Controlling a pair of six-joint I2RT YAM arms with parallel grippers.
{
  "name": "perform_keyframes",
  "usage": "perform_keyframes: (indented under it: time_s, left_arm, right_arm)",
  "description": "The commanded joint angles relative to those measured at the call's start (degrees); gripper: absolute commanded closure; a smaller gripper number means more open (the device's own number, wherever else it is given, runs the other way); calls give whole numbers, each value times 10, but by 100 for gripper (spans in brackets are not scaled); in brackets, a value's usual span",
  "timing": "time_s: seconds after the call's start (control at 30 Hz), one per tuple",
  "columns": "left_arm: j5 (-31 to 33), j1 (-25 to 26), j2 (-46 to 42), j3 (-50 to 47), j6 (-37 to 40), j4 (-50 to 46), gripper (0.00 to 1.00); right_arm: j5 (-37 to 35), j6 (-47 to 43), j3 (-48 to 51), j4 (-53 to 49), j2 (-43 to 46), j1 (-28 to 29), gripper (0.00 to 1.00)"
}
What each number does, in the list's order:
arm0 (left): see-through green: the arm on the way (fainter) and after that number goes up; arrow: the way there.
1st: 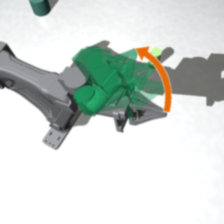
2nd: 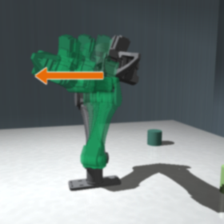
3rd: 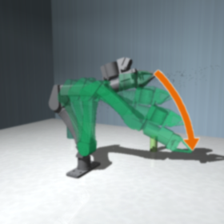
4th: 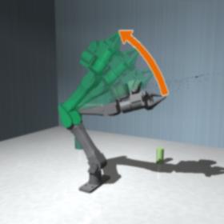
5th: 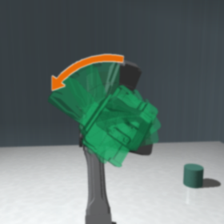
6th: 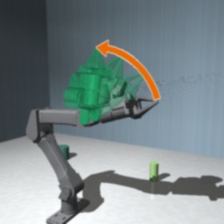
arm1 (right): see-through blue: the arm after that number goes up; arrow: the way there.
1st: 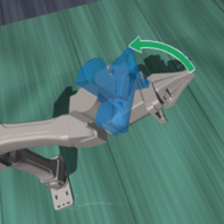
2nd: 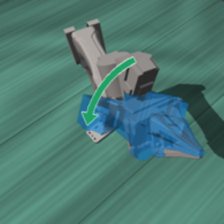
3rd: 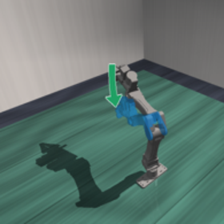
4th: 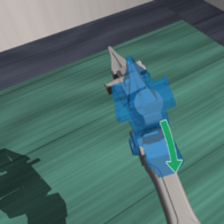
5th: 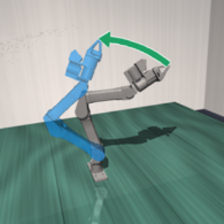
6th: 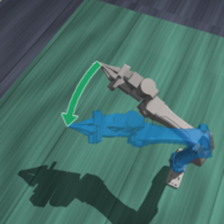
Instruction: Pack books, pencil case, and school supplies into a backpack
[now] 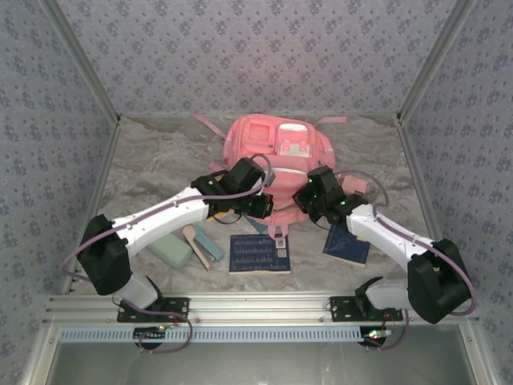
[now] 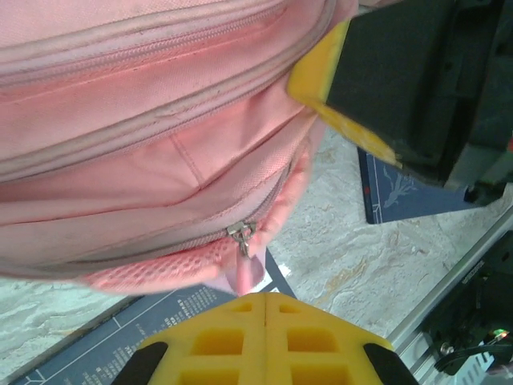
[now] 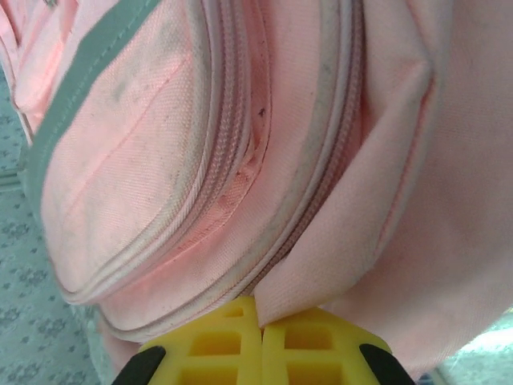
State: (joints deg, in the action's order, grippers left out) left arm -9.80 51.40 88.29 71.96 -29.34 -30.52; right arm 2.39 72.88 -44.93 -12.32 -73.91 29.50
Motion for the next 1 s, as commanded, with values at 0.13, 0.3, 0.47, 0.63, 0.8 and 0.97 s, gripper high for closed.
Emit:
perform_keyframes:
  time_s: [0.13, 0.3, 0.47, 0.63, 0.8, 0.97]
  left_arm:
    - [19, -22, -13, -16, 37, -28, 100]
    - [-33, -5, -1, -15, 9, 3, 93]
    - [-26, 34, 24, -12, -12, 30, 58]
    - [-9, 44, 67, 12, -26, 28, 51]
    - [0, 54, 105, 48, -25, 10, 45]
    - [15, 59, 132, 73, -34, -7, 42]
  right_arm:
    - [-46, -51, -21, -27, 42, -33, 100]
    - [-19, -53, -31, -16, 33, -36, 100]
    - [-9, -54, -33, -21, 27, -34, 100]
    - [-2, -54, -30, -28, 32, -34, 100]
    - [-2, -54, -31, -31, 32, -33, 100]
    - [0, -54, -30, -33, 32, -35, 100]
